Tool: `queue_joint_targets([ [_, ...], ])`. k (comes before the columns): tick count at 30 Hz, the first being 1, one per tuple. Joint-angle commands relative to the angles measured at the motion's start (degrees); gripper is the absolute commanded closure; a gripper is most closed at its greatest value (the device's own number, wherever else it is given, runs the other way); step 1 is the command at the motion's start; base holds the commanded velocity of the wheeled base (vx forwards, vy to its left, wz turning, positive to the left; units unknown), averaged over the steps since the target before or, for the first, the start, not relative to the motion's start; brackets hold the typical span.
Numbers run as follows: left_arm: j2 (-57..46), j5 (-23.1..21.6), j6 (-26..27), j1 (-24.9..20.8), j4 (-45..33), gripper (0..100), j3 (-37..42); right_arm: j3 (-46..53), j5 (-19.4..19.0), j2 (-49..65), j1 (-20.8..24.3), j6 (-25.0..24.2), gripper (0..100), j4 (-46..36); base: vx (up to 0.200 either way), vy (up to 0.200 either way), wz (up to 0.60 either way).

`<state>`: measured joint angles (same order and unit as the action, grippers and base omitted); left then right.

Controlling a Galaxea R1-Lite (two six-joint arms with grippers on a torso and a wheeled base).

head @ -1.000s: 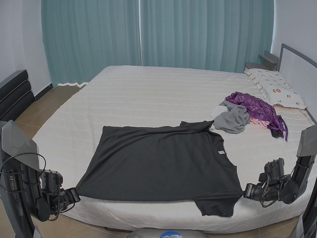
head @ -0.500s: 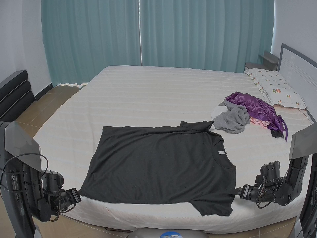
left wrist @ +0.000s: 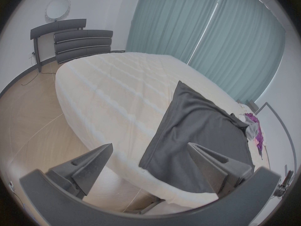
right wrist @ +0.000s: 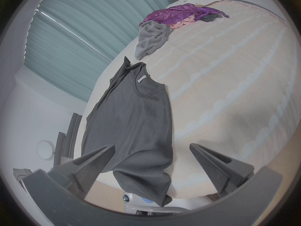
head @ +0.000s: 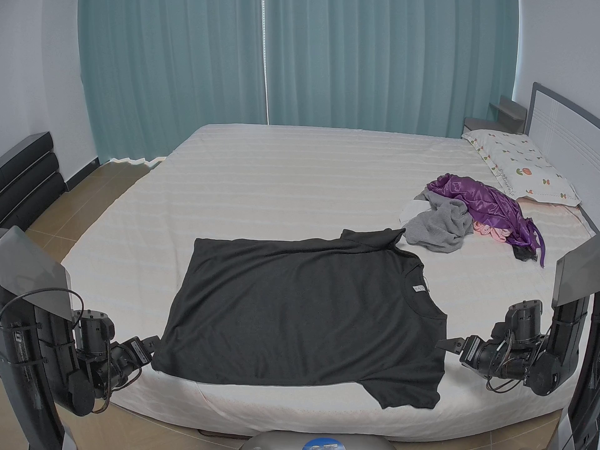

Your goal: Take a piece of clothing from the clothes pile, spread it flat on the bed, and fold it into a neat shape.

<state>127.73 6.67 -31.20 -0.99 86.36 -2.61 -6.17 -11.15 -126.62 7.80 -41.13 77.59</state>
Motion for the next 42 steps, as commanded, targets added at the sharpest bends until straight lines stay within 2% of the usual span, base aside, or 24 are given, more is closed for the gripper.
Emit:
queue_joint_targets([
  [1,-1.9,-0.2,-1.1,0.0,0.0,0,-0.6,1.9,-1.4,0.1,-0.1,-0.4,0,0.9,0.0,0.0,0.0],
  [10,-2.3,-1.4,-3.2,0.2,0.0,0,-0.8,2.2,-2.5,0.9,-0.9,-1.7,0,1.4,0.0,0.2,0.0],
  [22,-2.1,-1.3,-5.2,-0.7,0.0,0,-1.2,1.7,-2.4,0.6,-0.8,-1.7,0,1.6,0.0,0.0,0.0],
  [29,-2.2,-1.4,-6.9,-3.8,0.0,0,-1.6,1.3,-2.4,0.9,-0.3,-1.7,0,1.8,0.2,0.0,0.0],
  [39,-2.2,-2.0,-9.1,-3.8,-0.4,0,-9.0,1.4,-2.5,0.1,-0.3,-1.8,0,1.9,0.04,0.0,0.0],
  [42,-1.8,-5.6,-9.4,-3.4,-0.4,0,-13.0,1.2,-2.6,0.1,-0.3,-2.3,0,1.9,0.0,0.0,0.0],
])
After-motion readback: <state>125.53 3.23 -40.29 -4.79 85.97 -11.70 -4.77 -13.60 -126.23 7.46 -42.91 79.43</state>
